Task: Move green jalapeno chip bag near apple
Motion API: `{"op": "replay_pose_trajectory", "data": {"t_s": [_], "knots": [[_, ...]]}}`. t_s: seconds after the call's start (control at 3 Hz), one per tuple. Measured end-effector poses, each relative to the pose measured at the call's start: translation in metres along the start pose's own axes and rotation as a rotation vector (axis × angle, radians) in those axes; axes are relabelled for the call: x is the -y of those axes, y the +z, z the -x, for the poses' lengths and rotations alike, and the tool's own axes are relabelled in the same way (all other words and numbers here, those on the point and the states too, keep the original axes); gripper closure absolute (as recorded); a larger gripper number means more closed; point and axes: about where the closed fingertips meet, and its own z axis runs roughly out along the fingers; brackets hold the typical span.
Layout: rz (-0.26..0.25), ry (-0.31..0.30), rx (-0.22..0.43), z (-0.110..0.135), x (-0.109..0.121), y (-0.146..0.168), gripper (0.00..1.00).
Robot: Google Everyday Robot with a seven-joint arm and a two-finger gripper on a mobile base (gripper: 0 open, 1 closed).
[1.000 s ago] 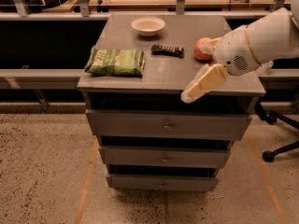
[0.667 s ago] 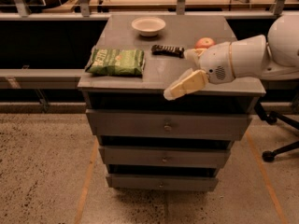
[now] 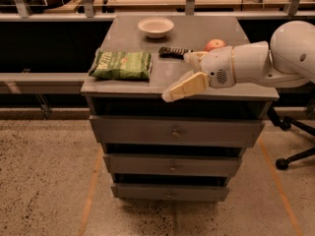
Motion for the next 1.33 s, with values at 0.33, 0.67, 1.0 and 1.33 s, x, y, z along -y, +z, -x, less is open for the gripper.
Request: {"op": "replay_pose_trajectory", "data": {"t_s": [0.33, 0.67, 1.0, 1.33], "knots": [[-0.017, 0.010, 0.005, -0.001, 0.000, 0.005, 0.00], [-0.071, 0.058, 0.019, -0.007, 0.006, 0.023, 0.00], [-0.136, 0.086, 0.032, -0.012, 0.015, 0.054, 0.00], [-0.195, 0.070, 0.058, -0.013, 0.029, 0.084, 0.00]]}}
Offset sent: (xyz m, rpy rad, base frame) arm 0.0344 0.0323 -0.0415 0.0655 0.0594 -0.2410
